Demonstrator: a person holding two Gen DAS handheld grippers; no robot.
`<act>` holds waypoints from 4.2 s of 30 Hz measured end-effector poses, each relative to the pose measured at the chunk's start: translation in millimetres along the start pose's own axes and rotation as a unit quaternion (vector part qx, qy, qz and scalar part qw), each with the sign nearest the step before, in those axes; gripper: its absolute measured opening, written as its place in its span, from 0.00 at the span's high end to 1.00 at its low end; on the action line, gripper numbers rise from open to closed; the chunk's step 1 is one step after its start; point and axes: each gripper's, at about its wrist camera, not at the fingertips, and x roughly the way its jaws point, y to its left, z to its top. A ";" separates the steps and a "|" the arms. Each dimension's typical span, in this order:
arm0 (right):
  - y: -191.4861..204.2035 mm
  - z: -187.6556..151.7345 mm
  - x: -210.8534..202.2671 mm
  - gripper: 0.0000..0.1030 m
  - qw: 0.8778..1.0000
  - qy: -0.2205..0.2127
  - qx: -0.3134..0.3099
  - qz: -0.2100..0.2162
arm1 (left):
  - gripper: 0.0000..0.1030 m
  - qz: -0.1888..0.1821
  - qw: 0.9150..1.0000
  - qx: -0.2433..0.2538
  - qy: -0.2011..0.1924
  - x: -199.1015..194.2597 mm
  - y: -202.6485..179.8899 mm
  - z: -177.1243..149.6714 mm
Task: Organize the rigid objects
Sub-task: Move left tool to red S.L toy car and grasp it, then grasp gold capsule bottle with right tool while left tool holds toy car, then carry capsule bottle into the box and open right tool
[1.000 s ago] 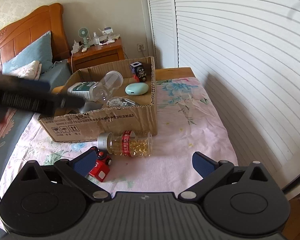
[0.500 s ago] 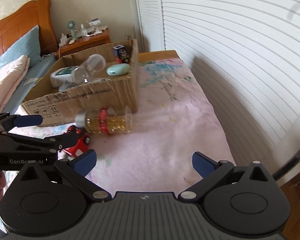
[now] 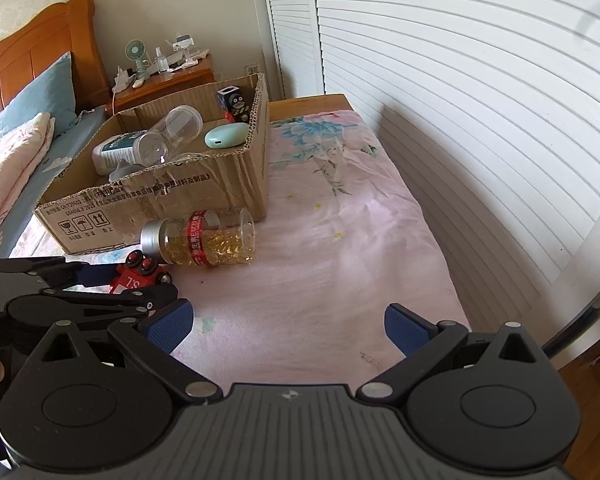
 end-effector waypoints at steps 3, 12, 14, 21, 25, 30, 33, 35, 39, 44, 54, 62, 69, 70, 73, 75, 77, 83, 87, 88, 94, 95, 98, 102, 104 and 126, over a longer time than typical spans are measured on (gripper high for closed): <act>1.9 -0.8 0.4 0.00 1.000 0.002 -0.003 0.001 | 0.47 0.010 1.000 -0.018 0.004 -3.3 3.5 -1.3; 11.8 -1.3 0.9 0.00 1.000 0.001 -0.013 0.017 | 0.47 0.099 0.992 -0.073 0.012 -23.0 34.1 -18.8; 15.5 -0.8 2.5 0.00 1.000 -0.002 -0.018 0.024 | 0.47 0.106 0.991 -0.085 0.008 -25.9 44.3 -22.2; 35.8 4.7 8.0 0.00 0.997 -0.029 -0.062 0.046 | 0.05 0.107 0.989 -0.100 -0.014 -31.5 57.0 -27.8; 45.8 14.3 18.8 0.00 0.995 -0.035 -0.076 0.058 | 0.05 0.094 0.990 -0.103 -0.009 -29.7 63.6 -28.8; 50.8 31.7 39.9 0.00 0.996 -0.037 -0.055 0.066 | 0.02 0.075 0.992 -0.100 0.006 -24.6 71.9 -35.2; 50.8 40.6 57.8 0.00 0.996 -0.020 -0.029 0.076 | 0.01 0.072 0.994 -0.086 0.008 -25.8 71.1 -37.0; 52.6 43.9 68.7 0.00 0.997 -0.007 -0.017 0.079 | 0.01 0.071 0.994 -0.078 0.011 -26.5 70.2 -37.9; 61.7 45.6 87.9 0.00 0.997 0.014 -0.006 0.075 | 0.01 0.072 0.995 -0.064 0.011 -26.9 68.8 -40.0; 81.2 45.8 101.1 0.00 0.999 0.020 -0.030 0.024 | 0.01 0.071 0.995 -0.064 0.009 -27.2 69.4 -41.0; 69.7 35.8 111.1 0.00 0.995 0.037 -0.090 -0.026 | 0.01 0.073 0.995 -0.063 0.004 -27.8 69.3 -41.7; 67.8 30.3 108.7 0.00 0.995 0.015 -0.100 -0.016 | 0.01 0.079 0.994 -0.069 -0.009 -25.6 70.9 -41.9; 66.9 27.2 107.5 0.00 0.995 0.002 -0.101 -0.015 | 0.00 0.095 0.992 -0.082 -0.019 -23.4 70.0 -41.7; 66.9 26.9 107.4 0.00 0.995 0.002 -0.102 -0.014 | 0.00 0.097 0.991 -0.084 -0.021 -23.1 69.7 -41.7; 66.8 26.3 106.9 0.00 0.995 0.001 -0.103 -0.014 | 0.00 0.103 0.990 -0.089 -0.028 -22.2 68.7 -41.8; 66.6 26.2 106.8 0.00 0.995 0.001 -0.104 -0.013 | 0.00 0.105 0.990 -0.091 -0.031 -21.4 67.8 -41.4; 66.4 26.4 106.9 0.00 0.994 0.000 -0.105 -0.011 | 0.01 0.107 0.990 -0.091 -0.032 -21.2 67.0 -41.5; 65.4 25.4 106.6 0.00 0.994 -0.003 -0.107 -0.008 | 0.16 0.102 0.991 -0.082 -0.040 -25.2 60.9 -41.7; 64.7 25.1 106.9 0.00 0.994 -0.005 -0.110 -0.005 | 0.26 0.097 0.991 -0.083 -0.039 -27.2 56.1 -39.7; 64.3 25.0 106.8 0.00 0.994 -0.006 -0.110 -0.005 | 0.27 0.097 0.991 -0.083 -0.040 -27.2 55.6 -39.6; 64.4 25.9 107.5 0.00 0.994 -0.006 -0.113 -0.002 | 0.47 0.091 0.992 -0.077 -0.040 -29.1 50.9 -37.0; 64.6 26.9 108.0 0.00 0.994 -0.004 -0.113 -0.002 | 0.47 0.090 0.992 -0.073 -0.041 -29.1 50.5 -37.3; 66.2 31.3 109.8 0.00 0.994 0.006 -0.112 -0.005 | 0.48 0.086 0.993 -0.074 -0.042 -29.6 51.8 -37.8; 69.5 36.7 112.9 0.00 0.994 0.018 -0.109 -0.010 | 0.49 0.083 0.993 -0.071 -0.043 -29.9 53.1 -38.4; 71.5 38.2 113.1 0.00 0.994 0.020 -0.110 -0.015 | 0.50 0.082 0.993 -0.069 -0.042 -30.4 53.5 -38.5; 71.2 73.4 31.6 0.07 0.985 0.008 -0.163 0.062 | 0.52 0.014 1.000 0.017 -0.015 -64.8 70.5 -13.7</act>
